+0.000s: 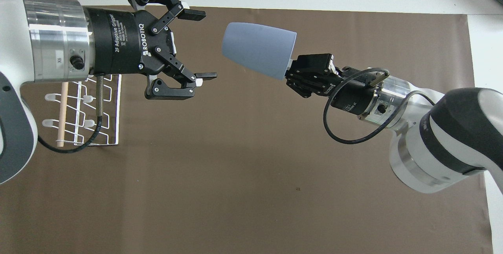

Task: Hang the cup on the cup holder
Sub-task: 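Carry the cup toward the left gripper while the left gripper approaches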

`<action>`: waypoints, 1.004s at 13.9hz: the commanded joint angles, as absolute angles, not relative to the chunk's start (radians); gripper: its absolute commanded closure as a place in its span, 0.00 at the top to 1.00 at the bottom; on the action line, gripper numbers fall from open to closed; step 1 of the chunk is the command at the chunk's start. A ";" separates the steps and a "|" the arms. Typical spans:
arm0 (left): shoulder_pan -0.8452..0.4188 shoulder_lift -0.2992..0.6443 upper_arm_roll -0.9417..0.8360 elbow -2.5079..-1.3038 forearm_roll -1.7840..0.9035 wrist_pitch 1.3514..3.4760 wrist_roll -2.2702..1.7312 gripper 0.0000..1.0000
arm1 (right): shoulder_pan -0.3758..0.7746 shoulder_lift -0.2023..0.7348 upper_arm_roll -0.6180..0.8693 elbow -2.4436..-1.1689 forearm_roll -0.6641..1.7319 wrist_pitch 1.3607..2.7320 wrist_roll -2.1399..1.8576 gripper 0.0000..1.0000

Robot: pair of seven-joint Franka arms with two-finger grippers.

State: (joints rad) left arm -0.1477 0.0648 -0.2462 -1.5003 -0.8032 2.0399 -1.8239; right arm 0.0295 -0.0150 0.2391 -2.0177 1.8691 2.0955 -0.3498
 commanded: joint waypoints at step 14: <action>-0.178 0.155 -0.242 -1.506 -0.985 2.082 -1.858 1.00 | 0.061 -0.041 0.241 -2.046 1.925 2.146 -0.511 0.00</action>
State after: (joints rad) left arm -0.1587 0.1453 -0.2521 -1.5136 -0.9691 2.0522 -1.8410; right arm 0.0631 -0.0158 0.2375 -2.0208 1.8948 2.1479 -0.4454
